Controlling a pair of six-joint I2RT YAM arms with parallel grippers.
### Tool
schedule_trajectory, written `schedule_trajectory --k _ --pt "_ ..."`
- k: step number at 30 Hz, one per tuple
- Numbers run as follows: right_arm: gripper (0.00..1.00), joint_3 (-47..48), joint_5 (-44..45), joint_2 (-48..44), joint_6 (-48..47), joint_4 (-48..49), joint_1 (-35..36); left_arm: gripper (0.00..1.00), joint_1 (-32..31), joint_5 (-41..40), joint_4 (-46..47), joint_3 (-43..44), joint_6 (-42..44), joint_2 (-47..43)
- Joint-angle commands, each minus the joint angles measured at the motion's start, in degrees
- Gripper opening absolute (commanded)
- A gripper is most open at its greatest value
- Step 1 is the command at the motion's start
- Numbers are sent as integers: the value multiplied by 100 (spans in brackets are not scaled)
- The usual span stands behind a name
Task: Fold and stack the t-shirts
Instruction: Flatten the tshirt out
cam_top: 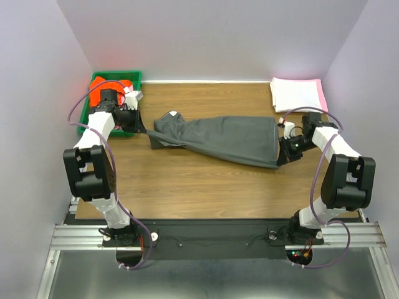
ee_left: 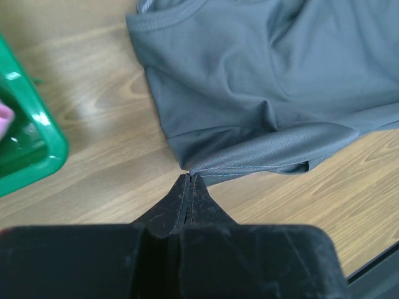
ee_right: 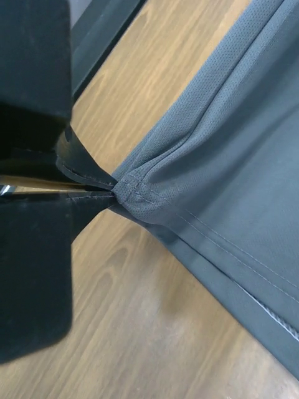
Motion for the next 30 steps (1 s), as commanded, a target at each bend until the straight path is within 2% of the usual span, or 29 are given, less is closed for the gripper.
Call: schedule_trajectory --k 1,5,11,15,21,30 --pt "13 84 171 136 -209 386 27 0 13 -14 290 -46 -168 41" --pt "34 295 391 163 -402 369 27 0 -4 -5 351 -2 -265 260" --pt "48 629 558 303 -903 106 27 0 -180 -49 448 -19 -414 393" --pt "51 831 479 426 -1105 79 141 0 -320 -84 510 -107 -458 402" --pt "45 1385 303 1111 -1035 0 782 0 -400 -172 475 -28 -485 480" --pt "45 1684 602 1780 -1369 -80 1267 0 -426 -225 360 104 -432 542"
